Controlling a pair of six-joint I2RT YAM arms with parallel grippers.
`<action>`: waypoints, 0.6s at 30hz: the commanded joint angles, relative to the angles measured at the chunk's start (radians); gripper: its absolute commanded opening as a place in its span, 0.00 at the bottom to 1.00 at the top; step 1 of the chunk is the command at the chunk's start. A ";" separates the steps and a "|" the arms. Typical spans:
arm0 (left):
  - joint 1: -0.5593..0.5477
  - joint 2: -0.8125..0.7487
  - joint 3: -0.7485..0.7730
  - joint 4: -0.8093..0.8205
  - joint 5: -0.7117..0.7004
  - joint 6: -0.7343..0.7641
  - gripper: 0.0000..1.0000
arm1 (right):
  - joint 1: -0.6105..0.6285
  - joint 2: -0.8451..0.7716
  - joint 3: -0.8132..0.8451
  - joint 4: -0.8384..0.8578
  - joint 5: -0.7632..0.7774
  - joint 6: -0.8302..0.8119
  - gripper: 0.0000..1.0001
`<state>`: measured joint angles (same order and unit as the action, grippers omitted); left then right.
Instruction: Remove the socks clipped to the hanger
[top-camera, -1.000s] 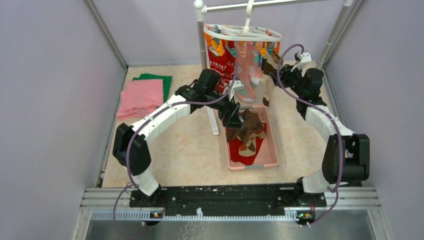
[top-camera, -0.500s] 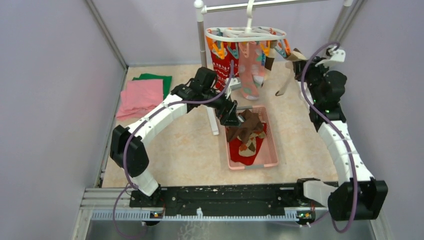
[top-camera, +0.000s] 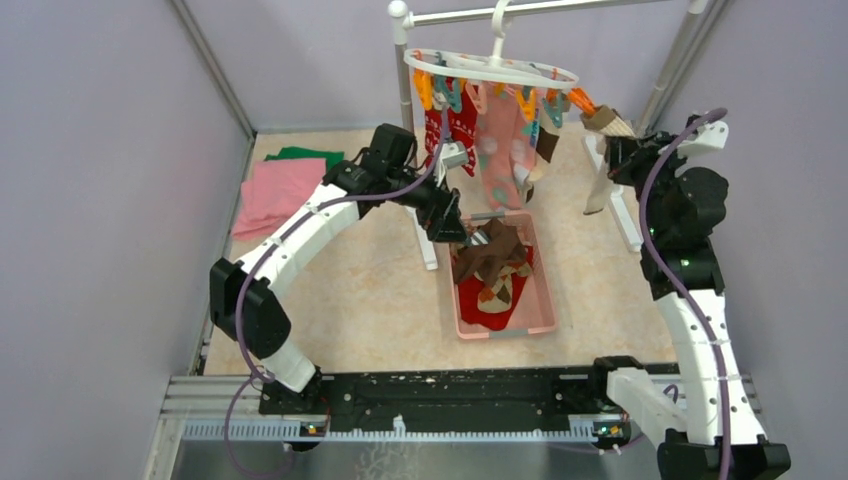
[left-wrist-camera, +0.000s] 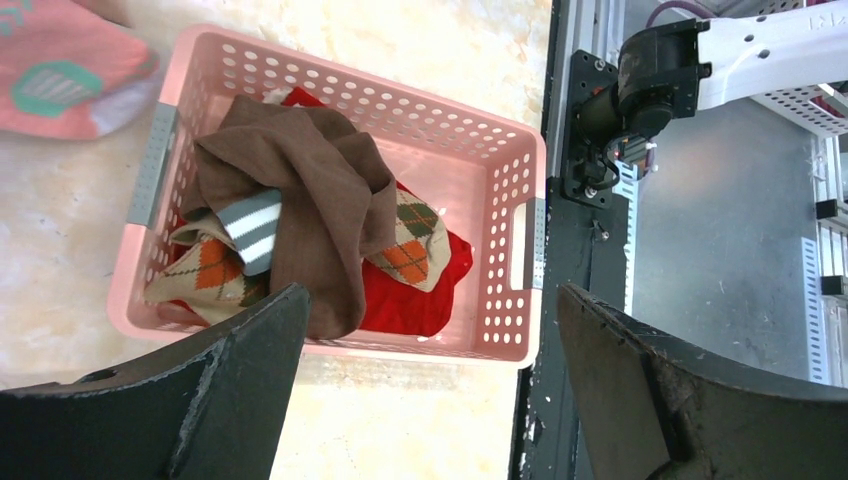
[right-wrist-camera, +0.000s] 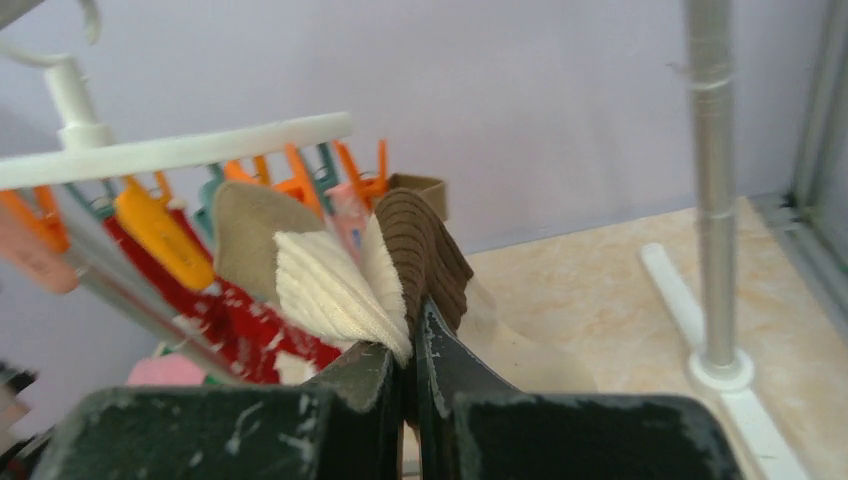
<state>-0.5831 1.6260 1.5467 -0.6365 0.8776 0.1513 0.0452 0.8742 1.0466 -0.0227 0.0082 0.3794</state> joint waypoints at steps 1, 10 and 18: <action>0.004 -0.037 0.061 0.014 0.061 -0.008 0.99 | 0.030 -0.010 0.049 -0.052 -0.303 0.095 0.00; 0.002 -0.025 0.113 0.058 0.165 -0.070 0.99 | 0.363 0.110 0.045 0.027 -0.563 0.157 0.00; 0.001 -0.041 0.114 0.080 0.177 -0.074 0.99 | 0.490 0.200 0.012 0.317 -0.565 0.301 0.00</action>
<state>-0.5777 1.6257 1.6310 -0.6037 1.0077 0.0784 0.5041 1.0695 1.0492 0.0837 -0.4965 0.5777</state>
